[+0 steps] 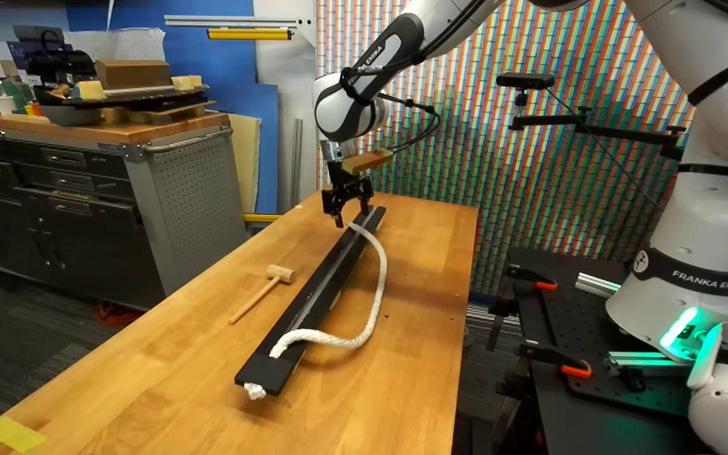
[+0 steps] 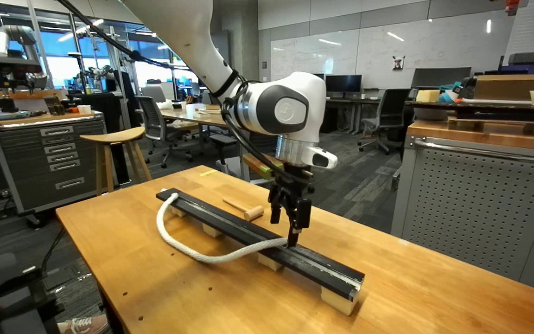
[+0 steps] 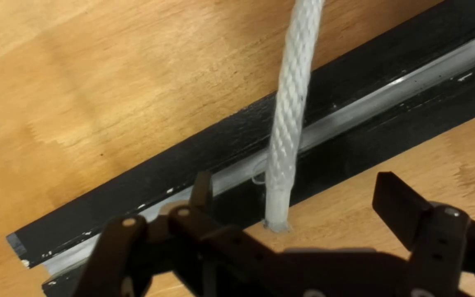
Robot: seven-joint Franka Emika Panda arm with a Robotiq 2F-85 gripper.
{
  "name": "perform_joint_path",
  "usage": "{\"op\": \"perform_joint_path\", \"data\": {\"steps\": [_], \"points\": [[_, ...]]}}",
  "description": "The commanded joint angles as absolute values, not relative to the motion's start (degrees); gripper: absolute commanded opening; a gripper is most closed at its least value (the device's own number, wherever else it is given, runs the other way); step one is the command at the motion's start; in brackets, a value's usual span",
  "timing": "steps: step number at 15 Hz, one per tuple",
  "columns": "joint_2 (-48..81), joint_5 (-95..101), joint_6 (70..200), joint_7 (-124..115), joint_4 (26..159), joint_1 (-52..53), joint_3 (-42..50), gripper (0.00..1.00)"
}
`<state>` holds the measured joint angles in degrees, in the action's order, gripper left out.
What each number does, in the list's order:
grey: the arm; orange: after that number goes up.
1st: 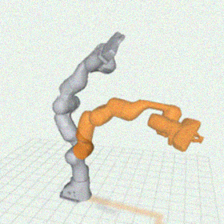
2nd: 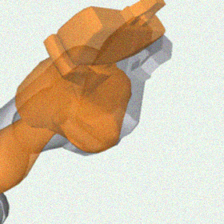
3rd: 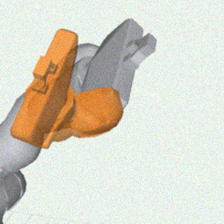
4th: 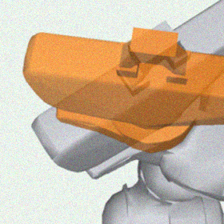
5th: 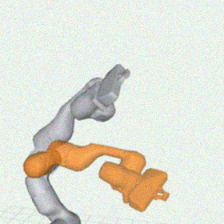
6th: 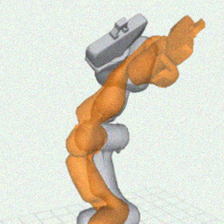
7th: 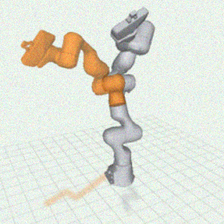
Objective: Pick up the white rope and arrange it neatly on the board
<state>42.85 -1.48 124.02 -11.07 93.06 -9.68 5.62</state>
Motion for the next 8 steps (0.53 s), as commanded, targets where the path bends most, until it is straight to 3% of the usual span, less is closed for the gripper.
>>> {"op": "perform_joint_path", "data": {"steps": [1,2,8], "points": [[45.5,-2.5,122.8,-10.0,89.7,-9.8,6.3,0.97],[46.1,-2.6,122.4,-9.9,89.2,-9.9,6.3,0.92],[47.1,-3.1,122.3,-9.4,87.8,-10.4,6.0,0.42]]}}
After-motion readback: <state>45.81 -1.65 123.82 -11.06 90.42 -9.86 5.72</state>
